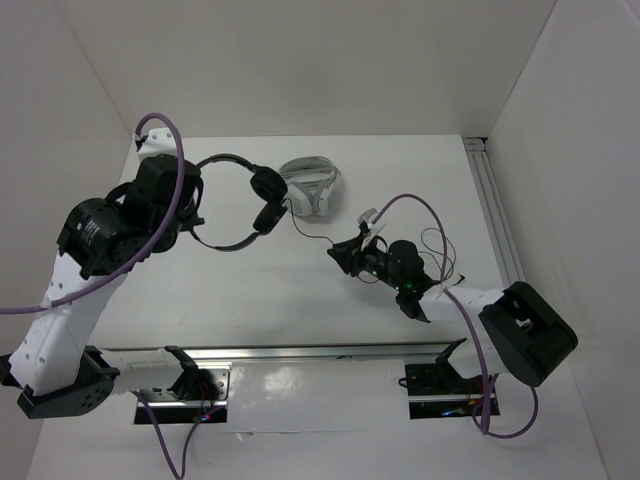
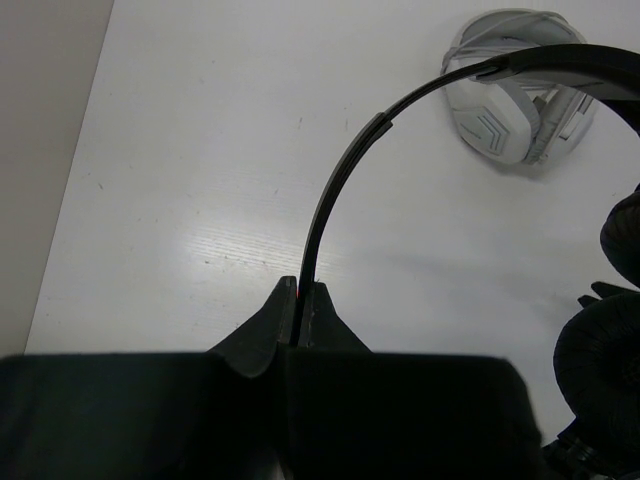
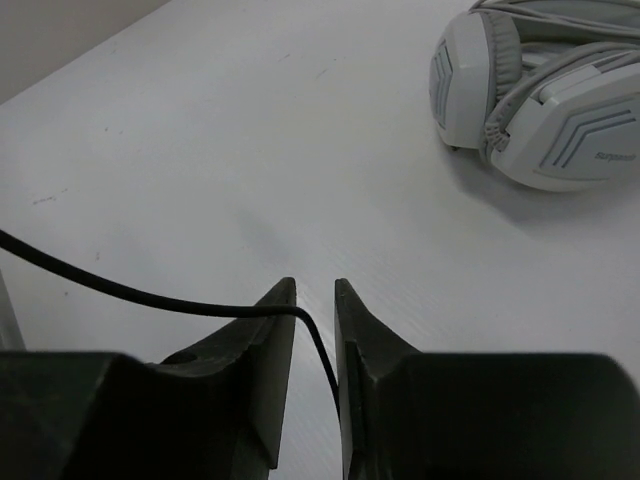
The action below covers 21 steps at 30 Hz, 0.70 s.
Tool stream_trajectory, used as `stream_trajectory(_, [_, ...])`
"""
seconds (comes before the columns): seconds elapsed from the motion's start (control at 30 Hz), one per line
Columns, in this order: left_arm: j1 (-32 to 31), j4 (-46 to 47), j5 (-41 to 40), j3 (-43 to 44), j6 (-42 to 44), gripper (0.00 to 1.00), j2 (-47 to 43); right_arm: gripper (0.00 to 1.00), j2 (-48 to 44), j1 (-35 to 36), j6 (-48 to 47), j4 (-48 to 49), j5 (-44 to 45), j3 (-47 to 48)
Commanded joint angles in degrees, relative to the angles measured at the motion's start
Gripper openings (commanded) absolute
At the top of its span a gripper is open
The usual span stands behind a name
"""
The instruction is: Wrap the headphones
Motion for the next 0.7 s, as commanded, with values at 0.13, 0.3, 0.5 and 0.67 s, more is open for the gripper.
stream_trajectory(0.13, [1.66, 4.09, 0.56, 1.26, -1.46, 0.00, -1.18, 0.00, -2.64, -0.24, 1.89, 1.33, 2.66, -1.13])
stream_trajectory(0.3, [2.19, 6.10, -2.77, -2.07, -0.32, 0.00, -0.66, 0.00, -5.35, 0.72, 2.43, -3.68, 5.02, 0.80])
stream_trajectory(0.5, [2.19, 17.52, -8.84, -17.53, 4.60, 0.00, -1.89, 0.00, -18.27, 11.96, -4.15, -21.51, 28.99, 5.27])
stream_trajectory(0.67, [2.19, 20.26, -7.36, -22.55, 7.24, 0.00, 2.32, 0.00, -24.25, 23.90, -11.28, -34.61, 45.27, 12.84])
